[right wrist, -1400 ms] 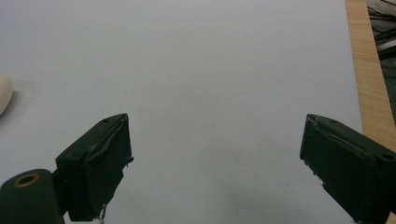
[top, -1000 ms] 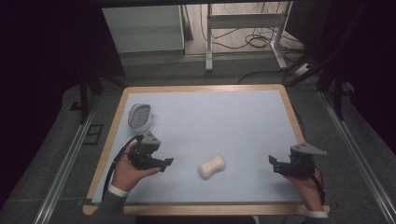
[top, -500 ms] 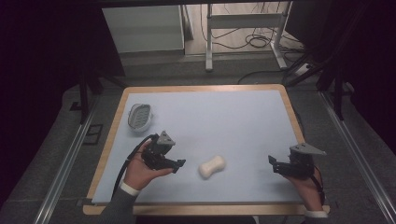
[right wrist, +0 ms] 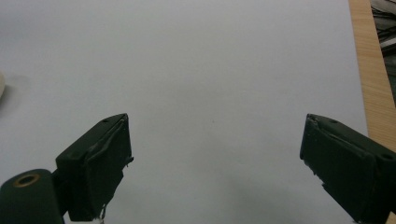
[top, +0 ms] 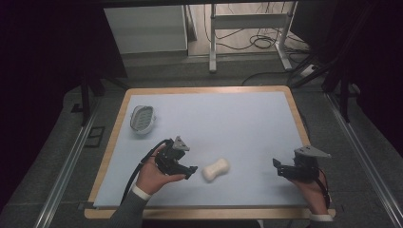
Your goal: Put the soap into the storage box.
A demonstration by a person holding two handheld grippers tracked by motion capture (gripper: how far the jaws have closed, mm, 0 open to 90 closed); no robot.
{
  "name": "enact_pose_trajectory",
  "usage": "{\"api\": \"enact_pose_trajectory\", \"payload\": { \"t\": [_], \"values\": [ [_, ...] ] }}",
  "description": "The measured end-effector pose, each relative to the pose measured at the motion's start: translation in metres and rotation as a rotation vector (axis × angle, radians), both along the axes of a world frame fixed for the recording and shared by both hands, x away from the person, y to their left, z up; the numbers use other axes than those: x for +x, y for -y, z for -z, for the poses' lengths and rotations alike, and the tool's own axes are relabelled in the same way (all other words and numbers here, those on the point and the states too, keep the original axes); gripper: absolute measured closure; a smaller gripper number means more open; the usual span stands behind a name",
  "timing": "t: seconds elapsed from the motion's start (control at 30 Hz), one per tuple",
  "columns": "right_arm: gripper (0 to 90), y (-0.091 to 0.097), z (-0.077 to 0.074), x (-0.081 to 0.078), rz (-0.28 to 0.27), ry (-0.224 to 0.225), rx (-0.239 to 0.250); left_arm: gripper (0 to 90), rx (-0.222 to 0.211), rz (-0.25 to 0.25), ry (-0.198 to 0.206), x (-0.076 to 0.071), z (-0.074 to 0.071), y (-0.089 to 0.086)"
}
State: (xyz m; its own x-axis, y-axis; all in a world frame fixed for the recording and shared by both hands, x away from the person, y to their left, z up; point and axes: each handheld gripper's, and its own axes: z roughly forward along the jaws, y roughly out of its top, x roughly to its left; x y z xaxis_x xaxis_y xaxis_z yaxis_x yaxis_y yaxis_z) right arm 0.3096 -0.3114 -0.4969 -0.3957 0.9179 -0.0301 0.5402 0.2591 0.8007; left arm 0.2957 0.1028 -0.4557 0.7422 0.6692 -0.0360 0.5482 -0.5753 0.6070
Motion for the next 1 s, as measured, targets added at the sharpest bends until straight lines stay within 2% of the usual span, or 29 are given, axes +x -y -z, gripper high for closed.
{"api": "enact_pose_trajectory", "payload": {
  "t": [0.47, 0.77, 1.0],
  "values": [
    [8.6, 0.001, 0.002, 0.001, 0.004, -0.007, -0.001, 24.8, 0.011, 0.059, -0.032, 0.01, 0.005, 0.032],
    [8.7, 0.001, 0.003, 0.002, 0.006, -0.015, -0.004, 25.6, 0.035, 0.087, -0.052, 0.016, 0.011, 0.049],
    [8.7, 0.001, 0.005, 0.002, 0.005, -0.018, -0.007, 26.1, 0.071, 0.116, -0.065, 0.02, 0.018, 0.063]
  ]
}}
